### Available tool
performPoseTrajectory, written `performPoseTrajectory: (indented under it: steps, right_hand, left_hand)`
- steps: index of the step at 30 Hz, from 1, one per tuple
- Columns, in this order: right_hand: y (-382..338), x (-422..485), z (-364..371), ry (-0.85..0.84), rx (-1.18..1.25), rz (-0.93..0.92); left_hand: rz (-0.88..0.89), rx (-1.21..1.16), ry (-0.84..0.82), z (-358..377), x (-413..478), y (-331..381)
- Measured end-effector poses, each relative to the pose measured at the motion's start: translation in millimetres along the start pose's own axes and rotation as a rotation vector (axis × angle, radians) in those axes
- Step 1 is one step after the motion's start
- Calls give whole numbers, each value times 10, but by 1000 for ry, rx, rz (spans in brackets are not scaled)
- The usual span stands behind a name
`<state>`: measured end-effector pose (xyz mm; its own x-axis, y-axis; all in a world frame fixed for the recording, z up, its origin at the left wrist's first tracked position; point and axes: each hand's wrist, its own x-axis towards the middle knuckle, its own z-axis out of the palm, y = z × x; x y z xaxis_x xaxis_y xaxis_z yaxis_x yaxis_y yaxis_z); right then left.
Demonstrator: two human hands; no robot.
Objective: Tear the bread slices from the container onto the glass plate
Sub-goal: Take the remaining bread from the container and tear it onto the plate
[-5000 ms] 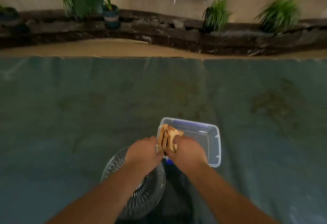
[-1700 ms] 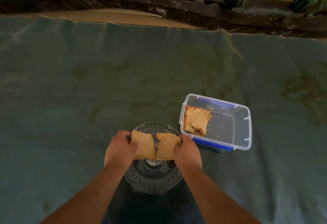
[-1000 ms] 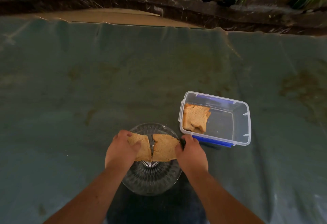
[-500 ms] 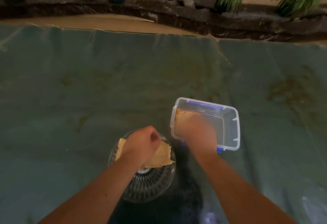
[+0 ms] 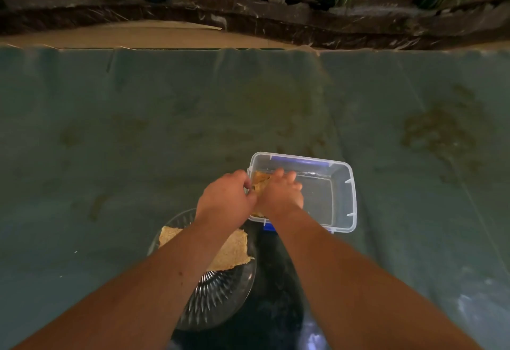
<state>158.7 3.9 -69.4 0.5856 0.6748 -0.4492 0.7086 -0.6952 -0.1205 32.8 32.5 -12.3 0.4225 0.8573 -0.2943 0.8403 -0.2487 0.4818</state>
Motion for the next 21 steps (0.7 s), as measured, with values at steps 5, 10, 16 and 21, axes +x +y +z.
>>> performPoseTrajectory:
  steps: [5,10,16,21]
  right_hand:
    - [122,4,-57,35,75,-80]
    - [535,2,-231,105,435,16]
    - [1013,77,-250,74,681,154]
    - [1198,163,-283,22,716,200]
  left_hand:
    - [-52,36,-78,94,148,194]
    - [-50,267,-205,298,345,464]
    - [91,403,-279,714,455,659]
    - [-35,295,-183,1017,496,652]
